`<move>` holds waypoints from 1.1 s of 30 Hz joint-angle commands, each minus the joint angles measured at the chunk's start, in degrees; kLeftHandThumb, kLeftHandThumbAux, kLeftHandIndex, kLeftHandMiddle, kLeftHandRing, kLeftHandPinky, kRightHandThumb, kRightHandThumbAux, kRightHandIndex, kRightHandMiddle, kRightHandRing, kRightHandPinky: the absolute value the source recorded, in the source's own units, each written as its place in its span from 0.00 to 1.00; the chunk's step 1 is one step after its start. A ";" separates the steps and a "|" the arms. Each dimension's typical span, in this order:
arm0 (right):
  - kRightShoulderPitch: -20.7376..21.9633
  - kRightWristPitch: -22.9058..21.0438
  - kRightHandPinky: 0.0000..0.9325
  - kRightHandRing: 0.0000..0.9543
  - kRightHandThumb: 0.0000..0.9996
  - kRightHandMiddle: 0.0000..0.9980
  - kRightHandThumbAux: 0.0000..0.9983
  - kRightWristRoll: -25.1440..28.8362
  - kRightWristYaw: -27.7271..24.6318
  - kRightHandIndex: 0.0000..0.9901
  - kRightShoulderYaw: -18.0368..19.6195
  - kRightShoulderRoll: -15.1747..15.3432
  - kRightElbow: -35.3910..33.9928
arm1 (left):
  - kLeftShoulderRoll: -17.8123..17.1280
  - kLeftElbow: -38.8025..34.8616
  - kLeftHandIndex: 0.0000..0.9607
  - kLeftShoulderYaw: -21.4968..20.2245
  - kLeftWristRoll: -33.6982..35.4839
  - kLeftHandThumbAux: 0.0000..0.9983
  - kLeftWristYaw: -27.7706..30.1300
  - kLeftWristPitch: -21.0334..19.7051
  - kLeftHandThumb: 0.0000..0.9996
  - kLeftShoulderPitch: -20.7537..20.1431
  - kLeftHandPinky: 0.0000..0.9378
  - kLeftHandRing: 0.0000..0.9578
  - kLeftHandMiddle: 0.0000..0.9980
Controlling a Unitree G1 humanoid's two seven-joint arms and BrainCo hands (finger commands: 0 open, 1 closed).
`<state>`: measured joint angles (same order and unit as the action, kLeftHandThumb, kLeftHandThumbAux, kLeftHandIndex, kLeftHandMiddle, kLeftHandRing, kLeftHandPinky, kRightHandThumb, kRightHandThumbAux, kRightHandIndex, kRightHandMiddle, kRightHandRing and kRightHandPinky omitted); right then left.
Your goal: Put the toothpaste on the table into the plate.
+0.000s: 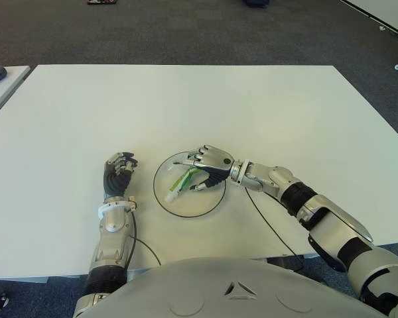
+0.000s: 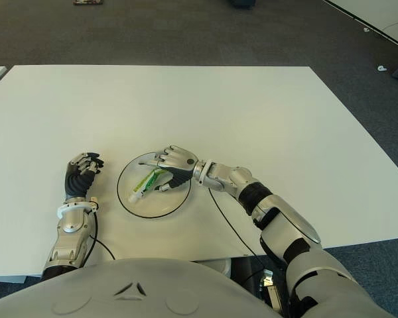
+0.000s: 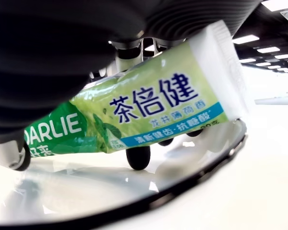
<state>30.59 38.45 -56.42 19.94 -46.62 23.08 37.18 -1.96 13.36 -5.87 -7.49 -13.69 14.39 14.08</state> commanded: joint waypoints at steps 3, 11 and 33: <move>-1.02 0.70 0.00 0.00 0.24 0.00 0.26 2.52 -4.50 0.00 2.06 0.89 -2.01 | 0.16 1.56 0.45 0.28 -0.34 0.72 0.10 -2.01 0.70 0.53 0.53 0.55 0.53; -1.68 2.47 0.00 0.00 0.23 0.00 0.19 6.09 -7.88 0.00 6.31 3.01 -8.50 | 0.20 1.21 0.45 0.40 -0.38 0.72 0.16 -2.40 0.70 0.39 0.53 0.54 0.53; -9.23 -2.47 0.00 0.00 0.27 0.00 0.26 19.69 -15.20 0.00 19.72 1.37 -22.22 | -0.42 0.73 0.44 1.14 0.77 0.72 3.22 -5.14 0.70 -1.61 0.53 0.54 0.53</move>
<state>23.34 38.41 -38.86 6.48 -28.57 25.38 16.08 -2.30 12.77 -5.51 -6.95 -11.90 11.43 12.45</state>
